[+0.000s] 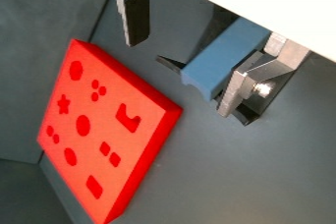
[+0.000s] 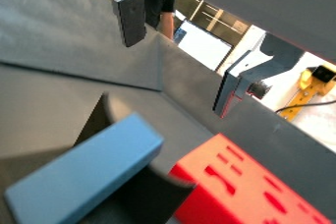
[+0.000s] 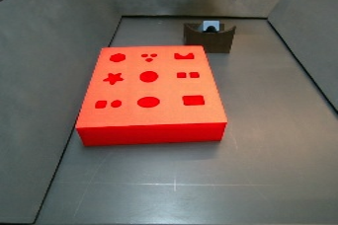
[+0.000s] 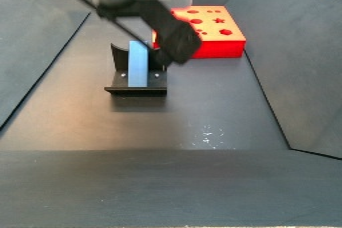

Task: Pick up the arch object. Move up. Place the arch object on the fixture. Regrasp the arch object. Rotate the arch object. Move to above the board. Insert the arch object.
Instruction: Regrasp the arch object.

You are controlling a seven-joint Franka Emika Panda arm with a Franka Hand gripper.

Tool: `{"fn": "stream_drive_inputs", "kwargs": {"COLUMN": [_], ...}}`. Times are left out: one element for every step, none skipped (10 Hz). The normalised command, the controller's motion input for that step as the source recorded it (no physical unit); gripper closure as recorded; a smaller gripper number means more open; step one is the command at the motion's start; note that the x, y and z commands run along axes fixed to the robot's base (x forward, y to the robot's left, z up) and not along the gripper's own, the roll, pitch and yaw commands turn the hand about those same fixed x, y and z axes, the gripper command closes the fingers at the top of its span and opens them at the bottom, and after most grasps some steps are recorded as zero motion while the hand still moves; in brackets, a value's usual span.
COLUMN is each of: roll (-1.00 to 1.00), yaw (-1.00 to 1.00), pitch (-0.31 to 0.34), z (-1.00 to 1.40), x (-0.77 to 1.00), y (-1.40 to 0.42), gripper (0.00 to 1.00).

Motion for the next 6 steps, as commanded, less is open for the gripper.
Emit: {"fn": "stream_drive_inputs", "kwargs": {"roll": [0.04,1.0,1.0,1.0,1.0,1.0], "yaw": [-0.03,0.03,0.03,0.02,0.02,0.02], "pitch": [0.079,0.065,0.062,0.051,0.041,0.039], "z": [0.31,0.82,0.69,0.56,0.3,0.17], "x": [-0.02,-0.12,-0.11,-0.12,-0.11,-0.09], "y": [0.01,-0.8,-0.77,-0.65,-0.44,-0.34], "gripper": [0.0,0.0,0.0,0.0,0.0,0.0]}}
